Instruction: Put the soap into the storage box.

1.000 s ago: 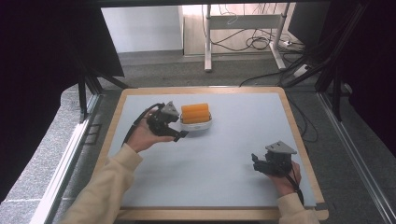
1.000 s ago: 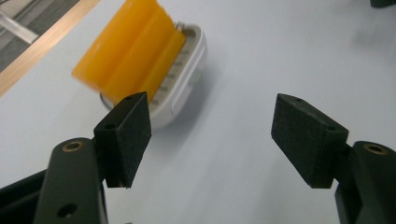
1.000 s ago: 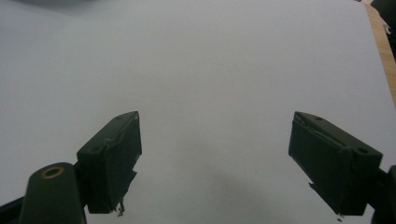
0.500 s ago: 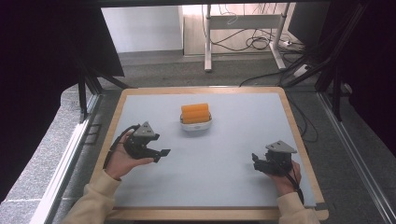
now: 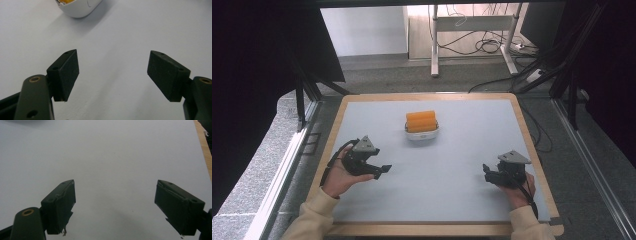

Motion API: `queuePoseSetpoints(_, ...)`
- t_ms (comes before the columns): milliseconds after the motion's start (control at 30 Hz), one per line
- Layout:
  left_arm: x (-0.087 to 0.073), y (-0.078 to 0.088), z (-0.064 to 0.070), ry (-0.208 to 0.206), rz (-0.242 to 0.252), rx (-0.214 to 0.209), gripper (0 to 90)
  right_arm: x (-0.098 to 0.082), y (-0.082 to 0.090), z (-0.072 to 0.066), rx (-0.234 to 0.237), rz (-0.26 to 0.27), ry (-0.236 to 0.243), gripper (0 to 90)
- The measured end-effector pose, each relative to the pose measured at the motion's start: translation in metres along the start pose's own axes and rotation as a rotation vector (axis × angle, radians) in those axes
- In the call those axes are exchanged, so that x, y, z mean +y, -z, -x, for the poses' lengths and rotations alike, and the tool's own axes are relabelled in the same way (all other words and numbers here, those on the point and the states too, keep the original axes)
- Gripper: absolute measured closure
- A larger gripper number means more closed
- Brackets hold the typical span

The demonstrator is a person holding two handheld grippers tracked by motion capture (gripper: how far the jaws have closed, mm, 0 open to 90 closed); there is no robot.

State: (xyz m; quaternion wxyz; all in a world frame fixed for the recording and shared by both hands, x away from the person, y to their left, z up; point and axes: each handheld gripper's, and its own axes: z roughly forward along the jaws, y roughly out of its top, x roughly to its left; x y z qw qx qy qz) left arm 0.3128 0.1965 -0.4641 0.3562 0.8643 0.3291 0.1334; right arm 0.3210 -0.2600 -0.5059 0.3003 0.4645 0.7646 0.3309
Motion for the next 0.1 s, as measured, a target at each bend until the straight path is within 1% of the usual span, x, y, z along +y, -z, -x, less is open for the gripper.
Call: queuePoseSetpoints(100,0.0005,-0.0019,-0.0019,0.006,-0.003,-0.004,24.5,0.0000,0.0000,0.0002,0.013,0.005,-0.002,17.4)
